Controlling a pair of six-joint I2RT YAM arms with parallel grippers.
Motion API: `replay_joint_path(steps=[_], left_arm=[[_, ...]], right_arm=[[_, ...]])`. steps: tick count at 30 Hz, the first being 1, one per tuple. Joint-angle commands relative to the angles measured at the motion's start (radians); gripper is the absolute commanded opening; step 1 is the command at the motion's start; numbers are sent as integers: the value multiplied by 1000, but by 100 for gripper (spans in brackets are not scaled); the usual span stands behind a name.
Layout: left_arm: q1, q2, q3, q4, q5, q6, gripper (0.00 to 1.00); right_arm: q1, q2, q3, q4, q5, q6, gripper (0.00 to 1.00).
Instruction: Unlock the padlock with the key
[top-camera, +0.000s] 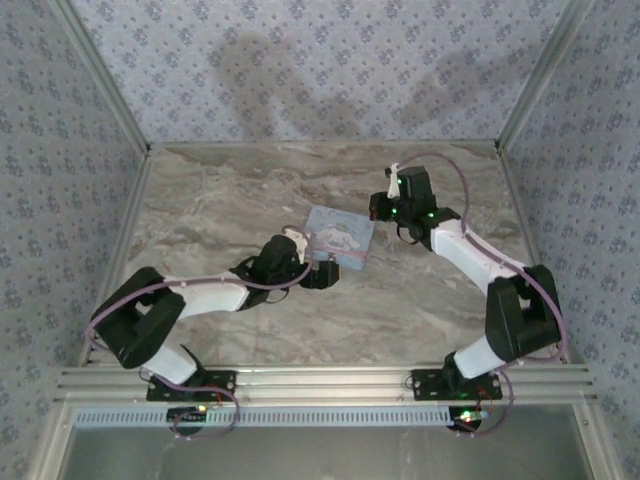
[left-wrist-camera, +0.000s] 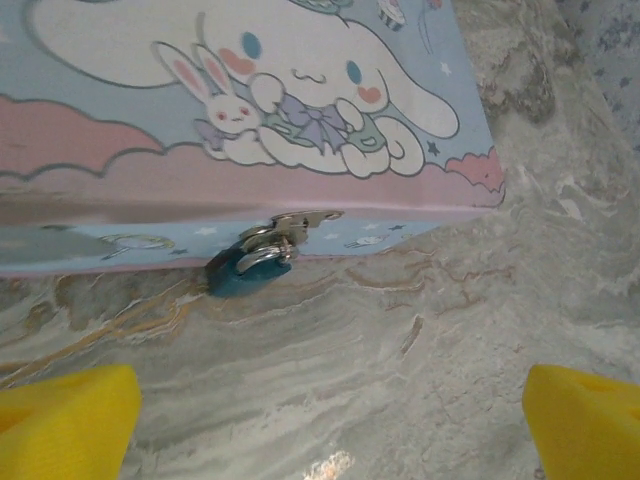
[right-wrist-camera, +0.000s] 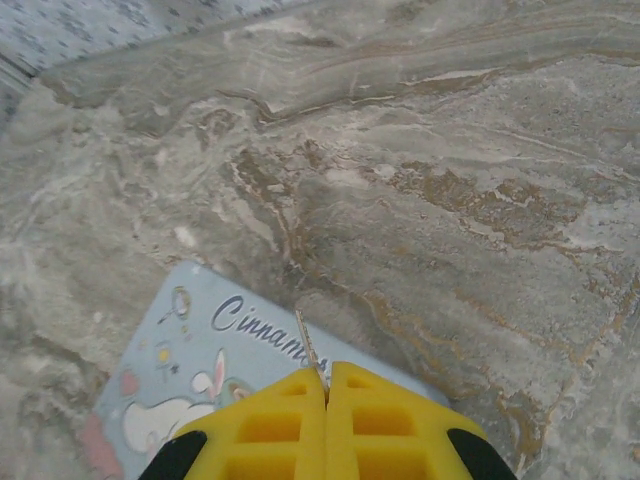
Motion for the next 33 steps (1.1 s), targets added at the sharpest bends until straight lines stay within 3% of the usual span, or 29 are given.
replay_joint_path(steps=[1,16,25,27,30,33], left_arm=[[-15,52,29,117,-7,111,98],[-79,307,82,343,-91,190,98],[-88,355,100,381,-129,238,98],[-89,367,96,418,-93,251,98],[-88,390,131,398,19,279,87],[-89,397,128,441,95,270,83]], right_arm=[[-5,65,63,-39,52,-54,0],[3,226,132,-22,61,-91,0],[20,252,104,8,53,-96,0],[22,256,100,11,55,-95,0],[25,267,102,10,55,-96,0],[28,271,103,9,55,-99,0]])
